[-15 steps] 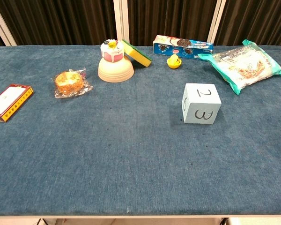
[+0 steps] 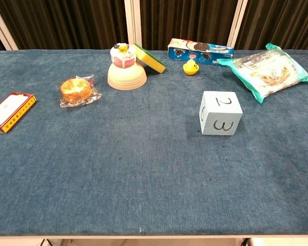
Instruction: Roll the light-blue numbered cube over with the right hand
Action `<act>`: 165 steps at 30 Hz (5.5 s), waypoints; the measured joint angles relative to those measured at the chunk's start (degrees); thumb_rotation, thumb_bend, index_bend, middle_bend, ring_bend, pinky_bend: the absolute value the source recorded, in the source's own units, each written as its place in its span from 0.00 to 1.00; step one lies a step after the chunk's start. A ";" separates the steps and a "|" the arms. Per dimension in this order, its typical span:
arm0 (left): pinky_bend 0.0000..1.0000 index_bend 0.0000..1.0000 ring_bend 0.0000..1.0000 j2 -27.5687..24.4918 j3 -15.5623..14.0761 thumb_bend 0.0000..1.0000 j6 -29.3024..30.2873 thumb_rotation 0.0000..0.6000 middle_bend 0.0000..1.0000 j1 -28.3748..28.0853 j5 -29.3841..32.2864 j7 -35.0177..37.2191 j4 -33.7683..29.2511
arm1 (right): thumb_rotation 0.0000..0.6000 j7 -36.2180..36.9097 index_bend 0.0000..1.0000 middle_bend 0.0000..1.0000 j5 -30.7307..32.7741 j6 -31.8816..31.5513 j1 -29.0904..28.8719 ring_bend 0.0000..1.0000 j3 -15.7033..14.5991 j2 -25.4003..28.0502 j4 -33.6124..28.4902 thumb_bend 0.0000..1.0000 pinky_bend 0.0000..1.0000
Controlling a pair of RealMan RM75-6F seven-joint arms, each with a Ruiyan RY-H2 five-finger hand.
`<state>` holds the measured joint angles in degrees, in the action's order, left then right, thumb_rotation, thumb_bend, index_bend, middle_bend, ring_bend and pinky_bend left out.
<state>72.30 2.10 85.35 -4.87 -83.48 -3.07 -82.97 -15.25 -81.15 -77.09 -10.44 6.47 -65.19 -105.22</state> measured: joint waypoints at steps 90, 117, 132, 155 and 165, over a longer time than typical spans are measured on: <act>0.00 0.08 0.00 2.43 0.42 0.02 -3.85 1.00 0.07 -0.25 1.40 2.76 3.99 | 1.00 65.39 0.58 0.46 -7.41 11.90 -24.92 0.25 -1.35 -41.06 58.92 0.37 0.18; 0.00 0.08 0.00 2.18 0.42 0.02 -3.37 1.00 0.07 -0.32 0.83 3.99 4.43 | 1.00 42.20 0.00 0.05 -4.36 13.29 -20.87 0.00 -3.02 -27.32 36.46 0.32 0.00; 0.00 0.08 0.00 1.49 0.37 0.02 -3.03 1.00 0.07 -0.05 0.96 3.51 3.83 | 1.00 -13.72 0.02 0.06 30.58 23.52 -30.48 0.00 0.89 -15.40 10.44 0.32 0.00; 0.00 0.08 0.00 1.92 0.04 0.02 -3.74 1.00 0.07 0.38 1.69 4.51 5.05 | 1.00 -35.85 0.48 0.33 53.34 17.06 -45.25 0.17 -0.05 -23.33 10.18 0.39 0.08; 0.00 0.08 0.00 1.96 0.00 0.02 -3.90 1.00 0.07 0.68 2.04 4.94 5.50 | 1.00 -20.21 0.62 0.44 41.92 17.43 -40.62 0.27 0.91 -23.09 11.06 0.41 0.10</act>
<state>74.26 2.10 81.44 -4.19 -81.45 1.87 -77.47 -35.46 -39.23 -59.66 -51.07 7.38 -88.28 -94.16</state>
